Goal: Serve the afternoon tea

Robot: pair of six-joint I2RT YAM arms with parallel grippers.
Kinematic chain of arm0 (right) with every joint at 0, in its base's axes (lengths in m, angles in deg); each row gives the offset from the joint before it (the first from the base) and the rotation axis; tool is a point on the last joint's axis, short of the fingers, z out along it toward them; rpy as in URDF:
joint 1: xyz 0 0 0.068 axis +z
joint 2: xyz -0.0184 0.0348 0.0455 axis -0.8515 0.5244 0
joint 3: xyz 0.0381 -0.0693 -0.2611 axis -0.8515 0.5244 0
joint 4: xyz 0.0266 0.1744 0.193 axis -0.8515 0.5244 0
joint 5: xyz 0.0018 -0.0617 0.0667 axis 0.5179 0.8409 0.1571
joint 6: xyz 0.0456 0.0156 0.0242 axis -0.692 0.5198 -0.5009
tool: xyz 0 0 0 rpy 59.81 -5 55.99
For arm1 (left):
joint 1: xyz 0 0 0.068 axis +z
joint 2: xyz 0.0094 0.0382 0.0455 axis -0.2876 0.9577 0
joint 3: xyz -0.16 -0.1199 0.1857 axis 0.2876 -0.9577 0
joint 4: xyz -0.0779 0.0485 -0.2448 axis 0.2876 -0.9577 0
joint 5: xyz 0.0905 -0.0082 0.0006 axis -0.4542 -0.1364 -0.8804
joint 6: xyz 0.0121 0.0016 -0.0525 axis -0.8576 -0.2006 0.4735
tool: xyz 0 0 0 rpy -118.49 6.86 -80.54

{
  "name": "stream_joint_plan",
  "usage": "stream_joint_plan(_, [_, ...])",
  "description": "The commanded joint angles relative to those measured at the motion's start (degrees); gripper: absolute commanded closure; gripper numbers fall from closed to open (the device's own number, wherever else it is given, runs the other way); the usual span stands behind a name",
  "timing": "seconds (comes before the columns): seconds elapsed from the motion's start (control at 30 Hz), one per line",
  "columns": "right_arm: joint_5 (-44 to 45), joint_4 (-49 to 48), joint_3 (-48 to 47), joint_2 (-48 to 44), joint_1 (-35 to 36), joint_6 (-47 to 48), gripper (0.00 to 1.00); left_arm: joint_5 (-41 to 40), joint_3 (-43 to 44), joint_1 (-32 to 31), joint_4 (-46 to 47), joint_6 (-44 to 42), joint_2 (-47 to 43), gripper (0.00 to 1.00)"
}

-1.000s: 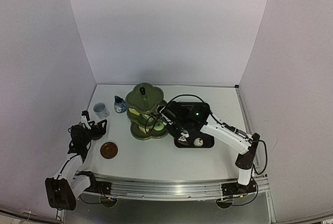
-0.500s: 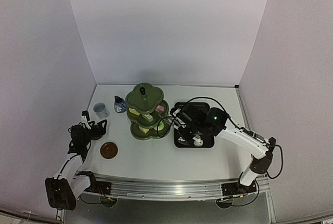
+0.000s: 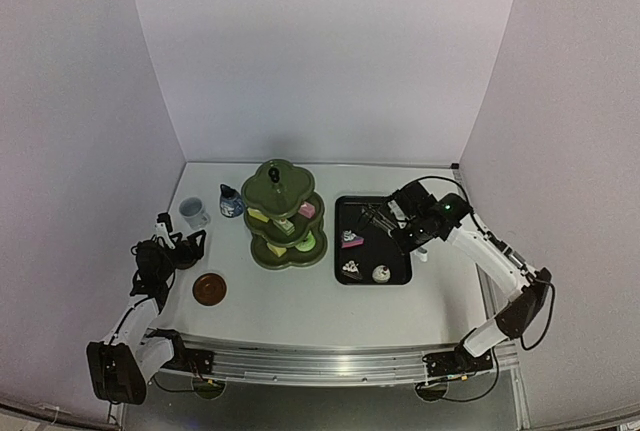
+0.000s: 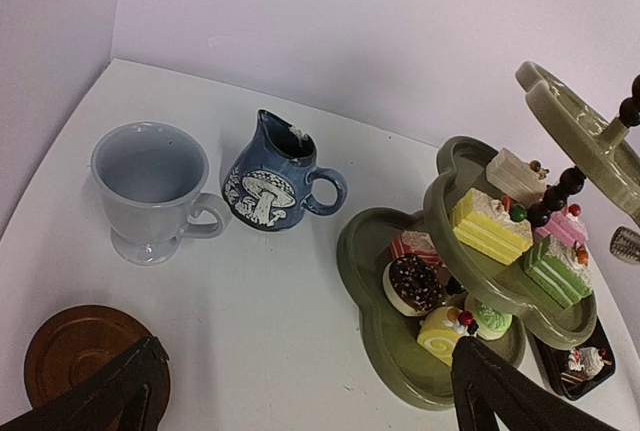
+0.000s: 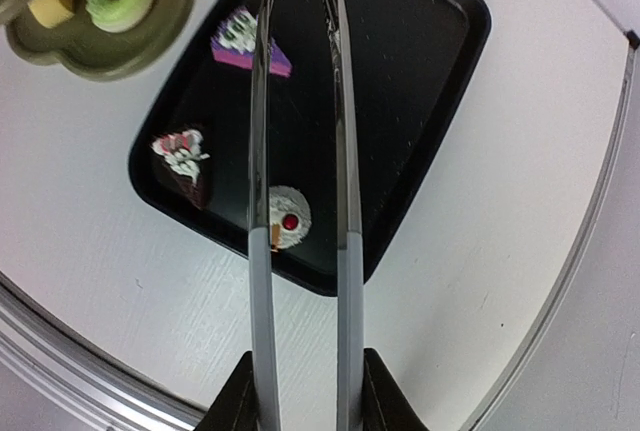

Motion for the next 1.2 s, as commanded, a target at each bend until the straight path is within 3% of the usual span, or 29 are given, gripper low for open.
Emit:
stream_joint_plan(0.0, [-3.9,-1.6,3.9,3.1,-5.2,8.4,0.72,0.2,0.1,0.3,1.0,-0.6,-1.8,0.0])
stream_joint_plan(0.47, [-3.3,-2.3,3.3,12.6,-8.7,18.2,0.69,0.0,0.6,0.4,-0.2,-0.9,-2.2,0.0])
stream_joint_plan(1.17, [1.4,-1.3,4.1,12.3,-8.7,26.9,0.68,-0.4,0.9,0.5,-1.0,-1.2,-2.0,0.0])
